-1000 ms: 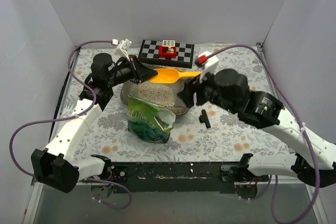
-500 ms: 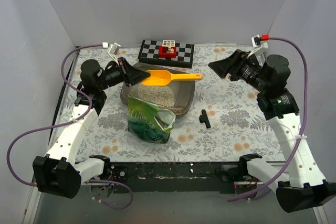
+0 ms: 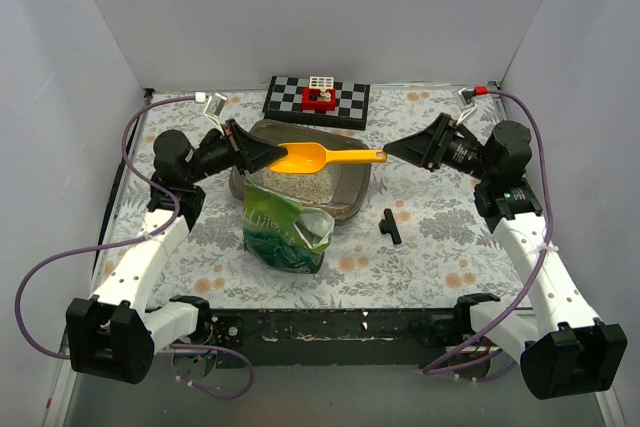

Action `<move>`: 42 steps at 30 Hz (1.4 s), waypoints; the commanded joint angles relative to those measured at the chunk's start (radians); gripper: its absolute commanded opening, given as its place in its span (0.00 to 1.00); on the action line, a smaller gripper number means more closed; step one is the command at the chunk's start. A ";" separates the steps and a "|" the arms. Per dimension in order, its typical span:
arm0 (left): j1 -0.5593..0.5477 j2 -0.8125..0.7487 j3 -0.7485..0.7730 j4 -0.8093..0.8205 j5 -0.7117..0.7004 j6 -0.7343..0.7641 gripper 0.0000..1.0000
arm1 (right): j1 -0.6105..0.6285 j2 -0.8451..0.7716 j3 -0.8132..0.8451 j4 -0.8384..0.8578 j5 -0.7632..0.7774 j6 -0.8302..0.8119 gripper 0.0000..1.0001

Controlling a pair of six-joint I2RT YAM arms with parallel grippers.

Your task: Fill the litter box with clean litter

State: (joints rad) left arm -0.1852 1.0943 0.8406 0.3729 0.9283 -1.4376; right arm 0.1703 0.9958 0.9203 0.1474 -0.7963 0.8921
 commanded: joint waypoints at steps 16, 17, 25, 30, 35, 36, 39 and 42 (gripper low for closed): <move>0.007 0.021 -0.011 0.047 -0.019 0.009 0.00 | 0.164 0.116 0.006 0.233 -0.026 0.134 0.67; 0.006 0.024 -0.011 0.049 -0.020 0.009 0.00 | 0.170 0.122 0.006 0.241 -0.029 0.142 0.65; 0.006 0.027 -0.023 0.086 -0.009 -0.012 0.00 | 0.181 0.150 -0.005 0.297 -0.041 0.176 0.55; 0.006 0.035 -0.031 0.100 -0.011 -0.017 0.00 | 0.184 0.164 0.002 0.334 -0.057 0.205 0.48; 0.006 0.053 -0.026 0.130 -0.003 -0.037 0.00 | 0.189 0.173 0.002 0.351 -0.064 0.218 0.42; 0.006 0.053 -0.026 0.129 -0.006 -0.032 0.00 | 0.189 0.176 0.006 0.353 -0.066 0.219 0.42; 0.006 0.065 -0.017 0.127 -0.003 -0.030 0.00 | 0.193 0.185 0.009 0.354 -0.076 0.220 0.43; 0.006 0.075 -0.014 0.135 -0.002 -0.030 0.00 | 0.199 0.196 0.011 0.347 -0.089 0.219 0.46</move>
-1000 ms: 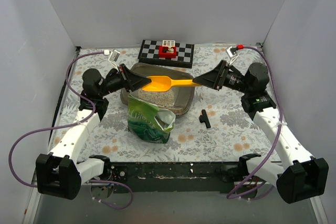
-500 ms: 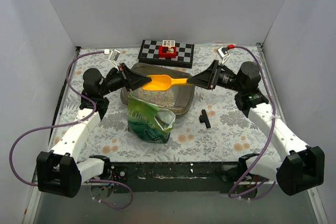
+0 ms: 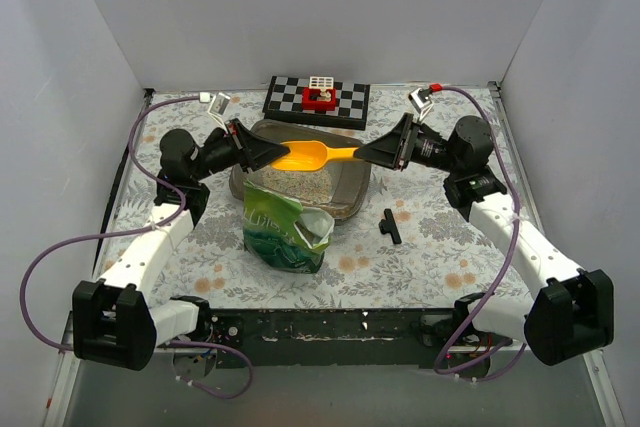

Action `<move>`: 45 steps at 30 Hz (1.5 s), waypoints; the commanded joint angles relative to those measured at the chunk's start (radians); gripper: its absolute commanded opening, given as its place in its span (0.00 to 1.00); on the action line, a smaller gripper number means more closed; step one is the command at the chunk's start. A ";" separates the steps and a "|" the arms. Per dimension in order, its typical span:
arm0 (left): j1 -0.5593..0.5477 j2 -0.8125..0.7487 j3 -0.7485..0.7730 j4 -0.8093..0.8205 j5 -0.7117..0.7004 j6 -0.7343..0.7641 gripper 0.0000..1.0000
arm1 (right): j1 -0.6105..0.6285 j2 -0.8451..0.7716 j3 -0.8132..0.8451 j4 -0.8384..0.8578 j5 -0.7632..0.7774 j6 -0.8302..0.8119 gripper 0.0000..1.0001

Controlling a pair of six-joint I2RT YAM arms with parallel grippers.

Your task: Fill the litter box with clean litter

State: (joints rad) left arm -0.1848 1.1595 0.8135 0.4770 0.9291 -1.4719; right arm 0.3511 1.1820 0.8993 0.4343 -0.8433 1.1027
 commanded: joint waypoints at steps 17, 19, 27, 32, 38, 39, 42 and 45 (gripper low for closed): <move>0.005 0.069 0.036 0.054 0.089 0.028 0.00 | 0.026 0.062 0.089 0.003 -0.119 -0.040 0.38; 0.005 0.063 0.035 0.051 0.096 0.030 0.00 | 0.026 0.067 0.101 -0.012 -0.120 -0.056 0.37; 0.005 0.029 0.021 0.037 0.106 0.028 0.36 | 0.028 0.061 0.139 -0.098 -0.129 -0.130 0.01; 0.005 -0.014 0.019 -0.012 0.068 0.056 0.65 | 0.028 0.007 0.216 -0.308 -0.091 -0.265 0.01; 0.005 -0.115 0.059 -0.227 0.020 0.197 0.80 | 0.026 -0.077 0.368 -0.681 0.025 -0.501 0.01; 0.005 -0.132 0.075 -0.270 0.022 0.229 0.80 | 0.026 -0.091 0.384 -0.733 0.044 -0.532 0.01; 0.004 -0.188 0.093 -0.394 0.019 0.327 0.80 | 0.026 -0.128 0.429 -0.853 0.075 -0.581 0.01; 0.001 -0.251 0.085 -0.527 0.002 0.459 0.80 | 0.025 -0.160 0.460 -0.963 0.079 -0.632 0.01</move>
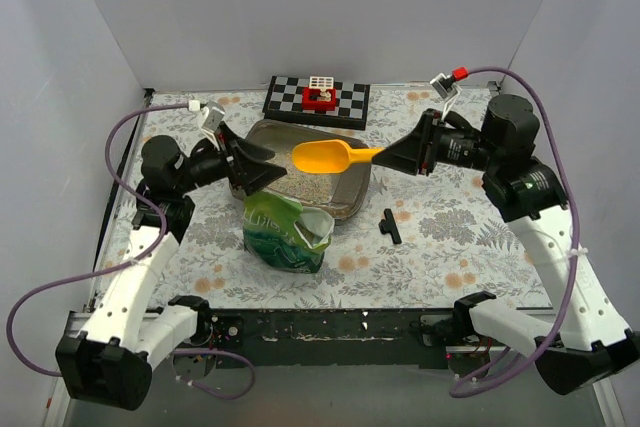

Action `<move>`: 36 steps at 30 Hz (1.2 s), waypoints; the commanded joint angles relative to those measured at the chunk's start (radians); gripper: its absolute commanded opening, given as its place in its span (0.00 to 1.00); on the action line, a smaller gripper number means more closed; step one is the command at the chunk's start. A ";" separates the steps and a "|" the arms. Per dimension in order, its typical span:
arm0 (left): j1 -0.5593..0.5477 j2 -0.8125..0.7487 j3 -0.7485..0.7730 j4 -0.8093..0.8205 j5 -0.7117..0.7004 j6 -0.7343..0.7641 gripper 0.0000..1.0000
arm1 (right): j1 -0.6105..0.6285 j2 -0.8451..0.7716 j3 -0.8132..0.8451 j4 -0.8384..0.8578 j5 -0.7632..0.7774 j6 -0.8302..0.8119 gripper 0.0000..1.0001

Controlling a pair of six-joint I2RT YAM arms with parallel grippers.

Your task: Fill the litter box with clean litter

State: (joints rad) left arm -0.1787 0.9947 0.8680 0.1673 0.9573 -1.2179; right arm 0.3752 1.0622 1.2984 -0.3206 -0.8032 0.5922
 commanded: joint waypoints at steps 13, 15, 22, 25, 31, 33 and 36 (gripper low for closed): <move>-0.094 -0.283 -0.015 -0.491 -0.221 0.586 0.79 | 0.001 -0.119 0.078 -0.386 0.029 -0.221 0.01; -0.110 -0.298 -0.009 -0.524 -0.256 0.615 0.80 | 0.001 -0.122 0.084 -0.394 0.021 -0.219 0.01; -0.186 -0.318 -0.018 -0.624 -0.341 0.704 0.79 | 0.001 -0.142 0.081 -0.399 0.019 -0.209 0.01; -0.203 -0.324 -0.043 -0.621 -0.344 0.716 0.76 | 0.001 -0.148 0.079 -0.394 0.021 -0.201 0.01; -0.212 -0.323 -0.099 -0.580 -0.301 0.704 0.49 | 0.001 -0.157 0.065 -0.383 0.019 -0.180 0.01; -0.216 -0.315 -0.112 -0.571 -0.292 0.698 0.31 | 0.001 -0.154 0.067 -0.390 0.015 -0.177 0.01; -0.217 -0.314 -0.123 -0.555 -0.295 0.689 0.00 | 0.001 -0.151 0.068 -0.406 0.015 -0.173 0.01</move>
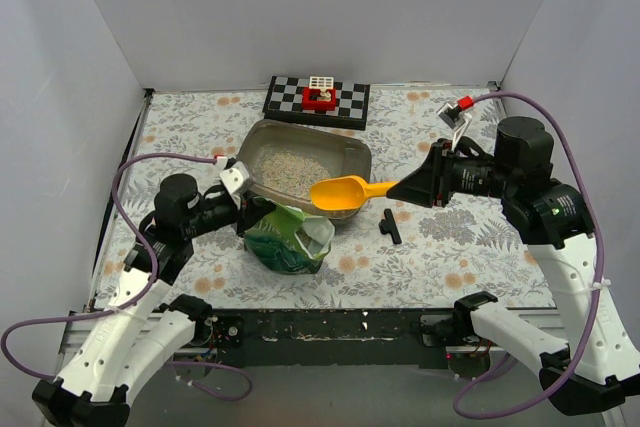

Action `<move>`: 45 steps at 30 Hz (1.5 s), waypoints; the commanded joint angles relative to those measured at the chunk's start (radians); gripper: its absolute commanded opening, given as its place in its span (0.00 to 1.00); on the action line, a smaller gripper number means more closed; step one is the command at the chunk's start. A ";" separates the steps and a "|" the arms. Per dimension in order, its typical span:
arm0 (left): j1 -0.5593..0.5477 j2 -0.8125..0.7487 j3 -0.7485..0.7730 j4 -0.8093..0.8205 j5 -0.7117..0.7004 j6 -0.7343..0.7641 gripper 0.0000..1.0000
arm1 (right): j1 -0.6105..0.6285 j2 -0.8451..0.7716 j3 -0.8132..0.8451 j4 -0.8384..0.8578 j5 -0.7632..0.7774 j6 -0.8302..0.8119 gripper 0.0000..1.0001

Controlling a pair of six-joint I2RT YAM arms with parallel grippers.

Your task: Fill the litter box with clean litter

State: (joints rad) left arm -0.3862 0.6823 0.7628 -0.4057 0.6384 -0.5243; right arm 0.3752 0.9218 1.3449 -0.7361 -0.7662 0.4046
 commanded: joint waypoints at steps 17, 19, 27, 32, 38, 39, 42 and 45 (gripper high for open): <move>-0.023 -0.058 0.062 0.004 -0.063 -0.238 0.00 | 0.021 0.037 -0.045 -0.086 0.031 -0.012 0.01; -0.026 -0.056 0.064 0.005 -0.062 -0.264 0.00 | 0.056 0.037 -0.072 -0.053 0.044 0.009 0.01; -0.031 -0.063 0.056 0.019 -0.075 -0.315 0.00 | 0.211 0.086 -0.127 0.029 0.201 0.080 0.01; -0.033 -0.099 0.024 0.050 -0.039 -0.382 0.00 | 0.280 0.175 -0.104 0.023 0.318 0.094 0.01; -0.040 -0.121 -0.006 0.051 -0.114 -0.405 0.00 | 0.373 0.345 0.040 -0.100 0.497 0.105 0.01; -0.040 -0.119 -0.010 0.050 -0.126 -0.404 0.00 | 0.387 0.363 0.069 -0.124 0.530 0.111 0.01; -0.042 -0.106 -0.008 0.035 -0.180 -0.402 0.00 | 0.422 0.438 0.164 -0.195 0.613 0.126 0.01; -0.046 -0.086 -0.011 0.030 -0.212 -0.387 0.00 | 0.464 0.532 0.301 -0.296 0.682 0.122 0.01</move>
State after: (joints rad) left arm -0.4210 0.5915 0.7456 -0.4282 0.4580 -0.8959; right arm 0.8059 1.3708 1.4906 -0.8940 -0.2932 0.5335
